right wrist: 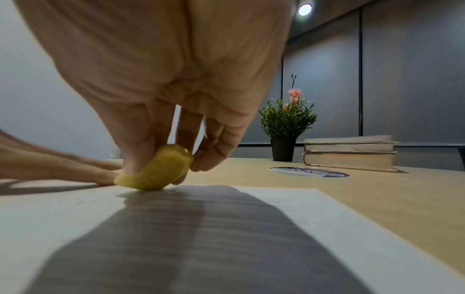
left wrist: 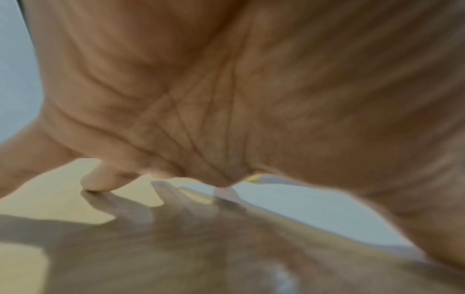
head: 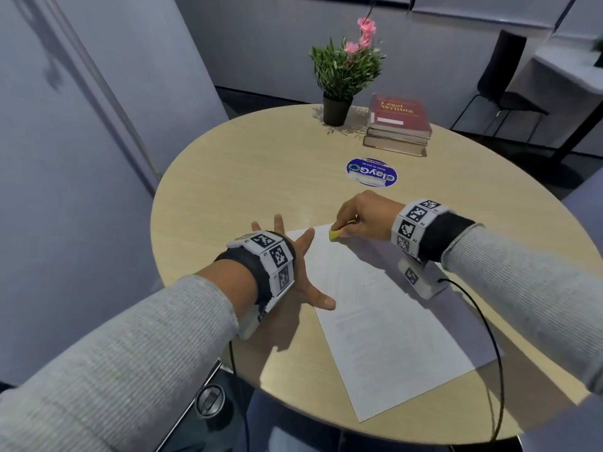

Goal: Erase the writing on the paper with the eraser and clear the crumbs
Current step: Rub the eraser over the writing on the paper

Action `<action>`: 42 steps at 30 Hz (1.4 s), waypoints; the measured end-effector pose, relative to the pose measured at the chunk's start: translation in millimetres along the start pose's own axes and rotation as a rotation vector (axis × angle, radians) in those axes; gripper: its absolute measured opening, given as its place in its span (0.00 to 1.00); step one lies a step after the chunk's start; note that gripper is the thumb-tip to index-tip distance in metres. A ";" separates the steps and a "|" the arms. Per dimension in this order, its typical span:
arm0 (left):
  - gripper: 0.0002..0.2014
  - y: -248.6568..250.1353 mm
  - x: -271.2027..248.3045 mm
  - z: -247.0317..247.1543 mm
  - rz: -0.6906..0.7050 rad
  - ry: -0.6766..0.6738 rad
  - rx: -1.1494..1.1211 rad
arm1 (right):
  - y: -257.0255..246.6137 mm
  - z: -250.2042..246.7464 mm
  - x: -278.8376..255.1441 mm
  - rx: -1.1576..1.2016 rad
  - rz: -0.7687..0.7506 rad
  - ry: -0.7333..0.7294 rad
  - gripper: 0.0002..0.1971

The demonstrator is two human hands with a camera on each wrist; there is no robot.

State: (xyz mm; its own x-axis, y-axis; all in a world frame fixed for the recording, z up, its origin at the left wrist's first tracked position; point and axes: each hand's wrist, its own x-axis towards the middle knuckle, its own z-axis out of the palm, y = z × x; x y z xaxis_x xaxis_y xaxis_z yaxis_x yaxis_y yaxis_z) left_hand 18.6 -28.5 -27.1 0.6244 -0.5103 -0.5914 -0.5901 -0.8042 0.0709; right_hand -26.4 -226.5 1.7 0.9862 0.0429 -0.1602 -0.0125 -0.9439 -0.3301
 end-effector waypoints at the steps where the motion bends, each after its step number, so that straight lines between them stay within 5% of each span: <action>1: 0.74 1.0 -0.2 -2.6 0.011 -0.002 -0.002 | -1.5 -0.1 -0.4 0.006 0.002 0.001 0.09; 10: 0.74 11.7 1.4 1.3 0.019 -0.007 0.016 | -2.2 1.5 -4.0 -0.001 -0.006 0.009 0.10; 16: 0.77 13.2 4.8 6.7 0.002 0.016 0.046 | -28.5 19.6 -39.7 0.016 -0.222 -0.150 0.10; 22: 0.77 12.0 0.9 5.0 0.018 -0.012 0.015 | -6.1 4.4 -22.7 -0.043 -0.054 0.044 0.11; 27: 0.77 15.6 -0.7 4.9 0.003 -0.009 0.047 | -28.6 21.3 -43.9 0.011 -0.232 -0.128 0.10; 31: 0.77 13.2 -3.4 4.0 0.017 -0.029 0.002 | -6.3 8.1 -21.0 -0.001 -0.091 0.034 0.10; 38: 0.73 12.4 -20.4 8.8 0.122 0.124 0.215 | -4.2 10.8 -17.3 -0.028 -0.042 0.040 0.10; 42: 0.71 8.7 -30.1 13.8 0.093 0.058 0.187 | -6.2 13.0 -20.6 -0.034 -0.034 0.056 0.10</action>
State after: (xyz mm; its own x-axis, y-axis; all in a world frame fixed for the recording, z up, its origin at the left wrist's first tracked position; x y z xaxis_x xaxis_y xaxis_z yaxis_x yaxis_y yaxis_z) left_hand -12.4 -16.0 -19.8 0.5884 -0.6004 -0.5416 -0.7275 -0.6854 -0.0305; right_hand -48.7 -217.3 -5.0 0.9937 0.0572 -0.0965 0.0255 -0.9529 -0.3022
